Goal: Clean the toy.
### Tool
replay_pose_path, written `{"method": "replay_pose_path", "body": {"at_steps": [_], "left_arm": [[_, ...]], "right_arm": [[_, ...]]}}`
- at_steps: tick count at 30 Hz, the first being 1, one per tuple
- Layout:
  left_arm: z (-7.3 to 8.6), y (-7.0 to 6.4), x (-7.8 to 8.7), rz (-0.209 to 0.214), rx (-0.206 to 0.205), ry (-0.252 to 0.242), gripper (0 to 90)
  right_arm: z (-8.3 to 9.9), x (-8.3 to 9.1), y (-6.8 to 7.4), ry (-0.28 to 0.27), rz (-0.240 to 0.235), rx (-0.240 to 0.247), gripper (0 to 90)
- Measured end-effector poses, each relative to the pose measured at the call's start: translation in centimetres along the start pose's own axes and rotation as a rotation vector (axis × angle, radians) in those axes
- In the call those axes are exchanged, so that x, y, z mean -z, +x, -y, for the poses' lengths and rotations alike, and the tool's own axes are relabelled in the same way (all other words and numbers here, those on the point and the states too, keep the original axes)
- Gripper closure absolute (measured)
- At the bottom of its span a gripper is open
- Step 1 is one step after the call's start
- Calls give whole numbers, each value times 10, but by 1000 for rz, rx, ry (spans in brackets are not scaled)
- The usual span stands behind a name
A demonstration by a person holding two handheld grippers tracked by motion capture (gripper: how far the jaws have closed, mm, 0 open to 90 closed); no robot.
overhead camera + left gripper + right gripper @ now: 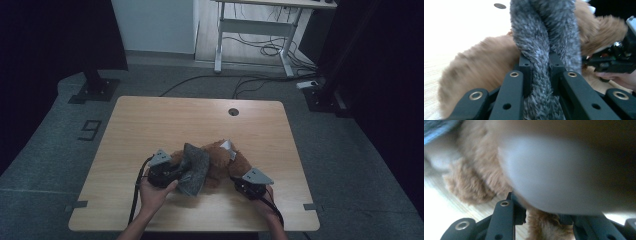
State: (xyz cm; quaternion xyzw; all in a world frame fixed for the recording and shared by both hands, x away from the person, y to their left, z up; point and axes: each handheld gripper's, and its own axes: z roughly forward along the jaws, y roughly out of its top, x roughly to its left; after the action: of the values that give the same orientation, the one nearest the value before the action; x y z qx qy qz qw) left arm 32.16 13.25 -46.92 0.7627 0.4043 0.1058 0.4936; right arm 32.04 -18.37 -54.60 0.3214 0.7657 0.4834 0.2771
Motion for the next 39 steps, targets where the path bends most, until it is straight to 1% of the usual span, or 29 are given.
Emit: {"method": "replay_pose_path", "body": {"at_steps": [1,2,3,4,5,8,11,14,18,21,22,23,24,25,26,27,28,29,31,33,34,35,37,39], "left_arm": [[1,0,-3,-7,-7,20,775],[3,2,-7,-4,-5,37,774],[5,5,-9,10,19,35,774],[6,9,-9,30,44,27,775],[6,11,-9,36,59,22,775],[6,14,-10,33,62,19,776],[7,14,-11,33,62,23,778],[10,14,-11,38,67,19,779],[14,14,-11,43,69,15,780],[14,14,-11,42,69,15,780],[14,14,-11,42,68,14,780],[14,14,-11,42,68,14,780],[14,14,-11,44,69,14,780],[14,14,-11,45,69,15,780],[14,14,-11,44,68,16,780],[14,14,-11,44,69,17,779],[14,13,-10,44,68,18,779],[14,13,-10,45,70,19,779],[14,13,-10,52,80,11,778],[11,9,-8,78,103,3,778],[4,3,-6,88,90,3,778],[4,3,-6,88,90,3,778],[-7,-8,-3,101,61,-11,778],[-23,-20,-2,112,27,-32,777]], "right_arm": [[-1,-1,1,10,-21,4,543],[-2,-1,1,15,-26,13,532],[-3,0,1,14,-30,13,529],[-3,2,-2,11,-47,-4,483],[-3,2,-2,11,-47,-4,483],[-3,7,-10,-6,-73,-50,446],[-6,13,-17,-18,-72,-80,367],[-11,19,-24,-46,-66,-118,283],[-21,26,-31,-84,-30,-152,159],[-30,31,-39,-117,-1,-184,134],[-33,32,-42,-125,3,-192,137],[-35,32,-44,-130,-5,-200,152],[-36,32,-44,-132,-16,-201,194],[-36,31,-43,-131,-35,-187,257],[-35,30,-42,-124,-42,-179,284],[-34,27,-39,-111,-39,-173,332],[-32,26,-37,-104,-39,-168,399],[-30,24,-35,-98,-34,-155,443],[-26,22,-33,-70,-35,-144,499],[-22,24,-32,-74,-45,-142,509],[-17,25,-32,-67,-48,-134,517],[-17,25,-32,-67,-48,-134,517],[-13,26,-32,-72,-57,-121,519],[-12,27,-32,-78,-60,-110,520]]}}
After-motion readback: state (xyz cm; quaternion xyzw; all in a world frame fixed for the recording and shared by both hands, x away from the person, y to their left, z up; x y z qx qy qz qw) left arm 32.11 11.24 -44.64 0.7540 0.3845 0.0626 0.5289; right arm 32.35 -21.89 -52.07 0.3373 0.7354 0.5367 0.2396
